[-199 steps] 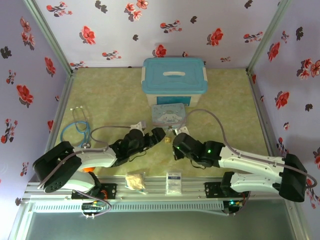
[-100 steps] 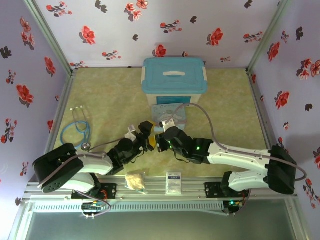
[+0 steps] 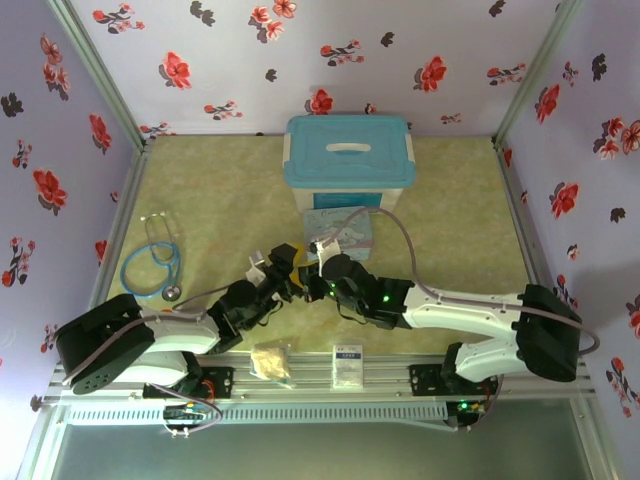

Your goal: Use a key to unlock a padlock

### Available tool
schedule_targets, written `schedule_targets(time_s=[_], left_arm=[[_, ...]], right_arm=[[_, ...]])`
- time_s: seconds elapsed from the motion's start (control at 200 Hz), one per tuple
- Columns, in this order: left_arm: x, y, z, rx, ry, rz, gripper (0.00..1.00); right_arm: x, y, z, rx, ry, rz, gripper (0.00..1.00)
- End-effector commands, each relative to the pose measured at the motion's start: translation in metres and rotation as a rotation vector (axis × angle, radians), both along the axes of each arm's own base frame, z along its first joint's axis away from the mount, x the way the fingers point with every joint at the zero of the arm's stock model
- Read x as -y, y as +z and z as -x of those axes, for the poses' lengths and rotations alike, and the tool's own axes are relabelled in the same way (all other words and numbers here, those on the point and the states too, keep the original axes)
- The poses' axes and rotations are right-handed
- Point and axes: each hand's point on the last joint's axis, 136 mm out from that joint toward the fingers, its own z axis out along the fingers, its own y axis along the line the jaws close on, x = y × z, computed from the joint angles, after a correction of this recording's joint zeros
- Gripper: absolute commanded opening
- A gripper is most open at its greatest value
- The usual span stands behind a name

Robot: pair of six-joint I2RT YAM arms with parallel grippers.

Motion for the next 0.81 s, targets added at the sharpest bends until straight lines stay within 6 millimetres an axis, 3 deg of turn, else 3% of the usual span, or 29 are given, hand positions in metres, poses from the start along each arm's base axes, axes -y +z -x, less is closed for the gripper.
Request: schedule_targets(time_s=[0.0,0.21,0.345,0.525,0.8], left_arm=[[-0.003,0.005,0.002,0.020,0.010,0.013,0.69],[-0.002,-0.002,0.001,0.017,0.010,-0.016,0.56],[-0.001,-0.007,0.001,0.015,0.007,-0.036,0.37],[-0.001,-0.015,0.000,0.003,0.007,-0.059,0.32],[0.001,-0.022,-0.003,0.005,0.010,-0.093,0.11]], right_arm=[[0.003,-0.012,0.006,-0.005,0.018,0.028,0.00],[0.007,-0.012,0.007,-0.010,0.006,0.025,0.00],[0.010,-0.012,0.006,-0.006,-0.002,0.027,0.00],[0.017,-0.005,0.006,0.012,-0.015,0.031,0.00],[0.026,-0.007,0.006,0.015,-0.029,0.041,0.00]])
